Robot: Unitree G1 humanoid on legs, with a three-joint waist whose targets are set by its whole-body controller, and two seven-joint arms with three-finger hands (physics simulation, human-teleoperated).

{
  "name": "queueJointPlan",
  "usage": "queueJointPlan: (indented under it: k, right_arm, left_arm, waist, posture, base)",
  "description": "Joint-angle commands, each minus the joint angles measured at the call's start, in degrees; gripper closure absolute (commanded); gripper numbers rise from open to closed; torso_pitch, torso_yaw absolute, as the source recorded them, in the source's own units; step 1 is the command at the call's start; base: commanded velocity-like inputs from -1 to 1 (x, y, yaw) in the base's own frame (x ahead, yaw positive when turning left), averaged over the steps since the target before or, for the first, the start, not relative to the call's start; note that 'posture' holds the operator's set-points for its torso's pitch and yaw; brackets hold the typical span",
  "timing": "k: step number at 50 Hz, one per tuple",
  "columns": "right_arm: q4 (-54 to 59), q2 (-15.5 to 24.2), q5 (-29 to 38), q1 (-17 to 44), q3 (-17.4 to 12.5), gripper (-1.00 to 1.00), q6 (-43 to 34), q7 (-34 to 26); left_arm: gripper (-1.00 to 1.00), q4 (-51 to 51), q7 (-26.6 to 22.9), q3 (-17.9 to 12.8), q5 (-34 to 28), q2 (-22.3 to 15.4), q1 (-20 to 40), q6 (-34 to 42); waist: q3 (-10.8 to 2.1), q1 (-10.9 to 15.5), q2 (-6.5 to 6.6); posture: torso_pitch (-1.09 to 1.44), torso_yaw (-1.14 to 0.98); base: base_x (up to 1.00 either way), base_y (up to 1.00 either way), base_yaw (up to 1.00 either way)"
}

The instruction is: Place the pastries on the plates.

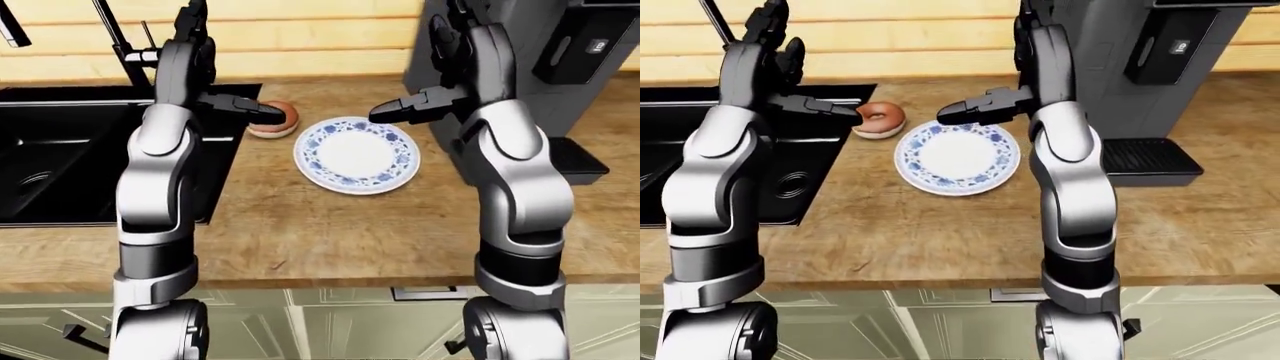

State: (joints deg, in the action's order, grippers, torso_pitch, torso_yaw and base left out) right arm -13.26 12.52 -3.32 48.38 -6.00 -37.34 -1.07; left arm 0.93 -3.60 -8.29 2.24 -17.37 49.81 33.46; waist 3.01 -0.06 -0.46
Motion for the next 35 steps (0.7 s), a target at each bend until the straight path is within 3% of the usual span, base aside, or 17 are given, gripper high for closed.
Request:
queueJointPlan:
  k: [1,11,12,15,18,21,23,24,26,29,32,34,35]
  right_arm:
    - [-1.9,0.4,0.0,1.8,-0.2,-1.00,1.5,-0.2]
    - [-1.3,0.0,1.3,1.2,-0.1,-1.00,2.6,-0.6]
    - [-1.6,-0.1,1.2,1.3,-0.1,-1.00,2.3,-0.7]
    - [-1.9,0.0,1.0,1.2,-0.3,-1.00,2.0,-0.9]
    - [-2.0,-0.1,0.8,1.1,-0.4,-1.00,2.0,-0.6]
    - [-2.0,-0.1,0.6,1.0,-0.3,-1.00,2.0,-0.6]
    - [-2.1,0.0,0.6,0.9,-0.3,-1.00,2.1,-0.7]
    - [-2.1,-0.1,0.5,1.0,-0.3,-1.00,2.0,-0.7]
    - [-2.3,0.0,0.6,1.0,-0.2,-1.00,2.1,-0.7]
    - [-2.7,-0.2,-0.1,1.3,-0.6,-1.00,1.8,-0.5]
    - [-2.6,0.1,-0.1,1.3,-0.5,-1.00,2.0,-0.5]
    - [-2.5,0.1,-0.1,1.2,-0.5,-1.00,2.1,-0.2]
    - [-2.3,0.0,-0.1,1.1,-0.5,-1.00,2.3,-0.2]
  left_arm:
    - [-1.00,1.7,0.6,-1.0,0.0,-0.8,2.1,-1.5]
    - [-1.00,-2.6,0.2,-0.8,0.3,-2.2,4.6,-1.8]
    - [-1.00,-2.2,0.2,-0.8,0.2,-2.2,4.5,-1.6]
    - [-1.00,-1.7,-0.3,-0.7,-0.3,-2.3,4.3,-1.5]
    - [-1.00,-1.2,-0.5,-0.6,-0.6,-2.0,3.9,-1.4]
    - [-1.00,-0.7,-0.6,-0.6,-1.0,-1.9,3.3,-1.5]
    - [-1.00,-0.7,-0.7,-0.6,-1.1,-1.8,3.2,-1.5]
    - [-1.00,-0.6,-0.8,-0.6,-1.3,-1.9,3.3,-1.5]
    - [-1.00,-0.6,-0.9,-0.6,-1.5,-1.8,3.4,-1.4]
    - [-1.00,-0.8,-1.0,-0.5,-1.7,-1.7,3.7,-1.5]
    - [-1.00,-1.1,-1.1,-0.5,-1.8,-1.7,3.9,-1.4]
    - [-1.00,-1.1,-1.1,-0.5,-1.8,-1.6,4.2,-1.3]
    - [-1.00,-1.4,-1.1,-0.6,-1.8,-1.6,4.2,-1.3]
  waist:
    - [-1.66,0.1,-0.03]
    - [-1.56,-0.2,0.31]
    - [-2.64,-0.2,0.47]
    - [0.04,0.3,0.64]
    - [-1.07,0.3,0.56]
    - [-1.19,-0.3,1.94]
    - [-1.87,-0.7,4.58]
    - [-1.76,-0.4,4.27]
    - [-0.41,-0.7,4.92]
    - [-0.80,-1.0,4.01]
    - [0.48,-0.6,2.19]
    - [0.22,0.0,0.01]
    - [-0.38,0.2,-1.69]
  posture:
    - [0.00,0.00]
    - [0.00,0.00]
    - [0.00,0.00]
    - [0.00,0.00]
    - [0.00,0.00]
    - [0.00,0.00]
    - [0.00,0.00]
    - [0.00,0.00]
    - [0.00,0.00]
    - [0.00,0.00]
    - [0.00,0.00]
    - [0.00,0.00]
    - [0.00,0.00]
  base:
    - [0.00,0.00,0.00]
    - [0.00,0.00,0.00]
    - [0.12,0.02,0.00]
    - [0.33,0.06,0.00]
    - [0.41,0.07,0.00]
    - [0.41,0.07,0.00]
    - [0.41,0.07,0.00]
    - [0.41,0.08,0.00]
    - [0.36,0.05,0.00]
    - [0.05,0.00,0.00]
    - [0.00,0.00,0.00]
    - [0.00,0.00,0.00]
    - [0.00,0.00,0.00]
